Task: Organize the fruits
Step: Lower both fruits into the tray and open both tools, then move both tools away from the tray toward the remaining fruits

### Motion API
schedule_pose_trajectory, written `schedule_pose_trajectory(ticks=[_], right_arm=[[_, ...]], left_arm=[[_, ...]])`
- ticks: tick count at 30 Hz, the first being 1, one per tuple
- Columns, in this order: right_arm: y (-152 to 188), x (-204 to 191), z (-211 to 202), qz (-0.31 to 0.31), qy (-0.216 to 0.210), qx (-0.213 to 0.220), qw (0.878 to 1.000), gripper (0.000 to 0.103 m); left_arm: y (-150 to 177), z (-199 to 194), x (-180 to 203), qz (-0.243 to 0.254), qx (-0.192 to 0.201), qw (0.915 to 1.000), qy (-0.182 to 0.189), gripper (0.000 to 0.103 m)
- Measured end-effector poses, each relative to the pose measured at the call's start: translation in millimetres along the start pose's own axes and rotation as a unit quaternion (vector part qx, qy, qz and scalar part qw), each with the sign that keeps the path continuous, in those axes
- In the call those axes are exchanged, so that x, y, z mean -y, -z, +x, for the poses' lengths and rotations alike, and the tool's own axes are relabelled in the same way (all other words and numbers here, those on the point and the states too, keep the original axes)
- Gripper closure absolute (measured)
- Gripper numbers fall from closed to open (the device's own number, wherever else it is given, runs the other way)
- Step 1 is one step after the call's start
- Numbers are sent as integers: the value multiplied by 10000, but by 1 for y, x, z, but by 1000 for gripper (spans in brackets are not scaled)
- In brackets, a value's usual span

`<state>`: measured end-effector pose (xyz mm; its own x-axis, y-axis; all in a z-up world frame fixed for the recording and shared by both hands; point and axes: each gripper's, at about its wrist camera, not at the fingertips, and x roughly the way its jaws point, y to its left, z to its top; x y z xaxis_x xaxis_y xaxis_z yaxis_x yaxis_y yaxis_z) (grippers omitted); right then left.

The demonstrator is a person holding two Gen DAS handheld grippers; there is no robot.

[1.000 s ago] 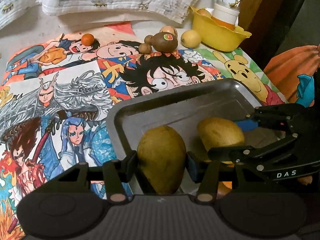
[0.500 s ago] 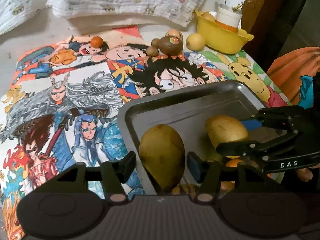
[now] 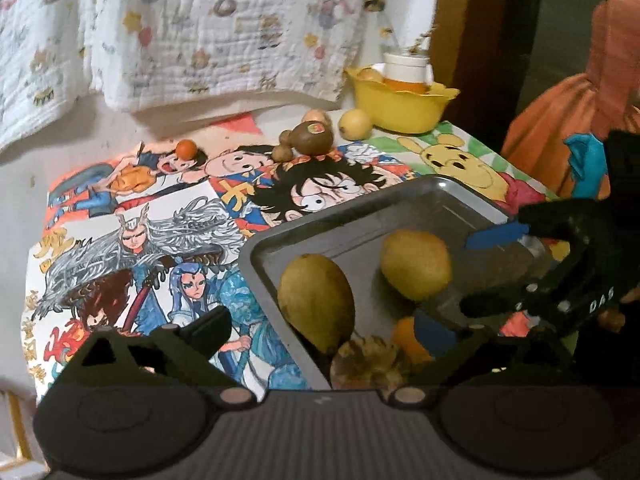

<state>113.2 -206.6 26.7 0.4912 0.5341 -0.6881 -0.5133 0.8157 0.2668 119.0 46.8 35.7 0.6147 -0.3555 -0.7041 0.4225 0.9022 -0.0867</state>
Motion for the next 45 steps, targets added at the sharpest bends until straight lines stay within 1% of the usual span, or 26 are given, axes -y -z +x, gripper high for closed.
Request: schedule_pose_trajectory(ticks=[5,10,13,18,23,26,32,37,40,45], right_arm=[[6,-12,-14,-298,120,33,9995,1],[13,-18,-21,-601,371,-148,9974,1],[18,-17,-22,-684,637,-356,9950,1],[22,-8,-23,-722,1082,-561,9899,1],[19,2,-25,-703,1375,-591,9862,1],[16,7,-24,-693,1496,-574,9846,1],[5,15,-17,-659,1609,-504,9835,1],[-7,20,-10,-671,1618,-436,9836,1],[-15,24,-3,-597,1583,-394,9848,1],[-28,30,9,-367,1342,-234,9900,1]], left_arm=[[18,-10,7,288,-34,9996,36,1],[34,-13,8,429,-273,9987,-75,1],[40,-13,5,419,-425,9981,-151,1],[40,-13,-3,385,-610,9969,-310,1],[35,-12,-11,418,-694,9956,-476,1],[30,-11,-18,351,-710,9951,-597,1],[16,-9,-34,143,-653,9944,-818,1],[2,-5,-49,-26,-618,9933,-975,1],[-6,0,-59,-180,-563,9927,-1054,1],[-19,7,-71,-389,-446,9918,-1129,1]])
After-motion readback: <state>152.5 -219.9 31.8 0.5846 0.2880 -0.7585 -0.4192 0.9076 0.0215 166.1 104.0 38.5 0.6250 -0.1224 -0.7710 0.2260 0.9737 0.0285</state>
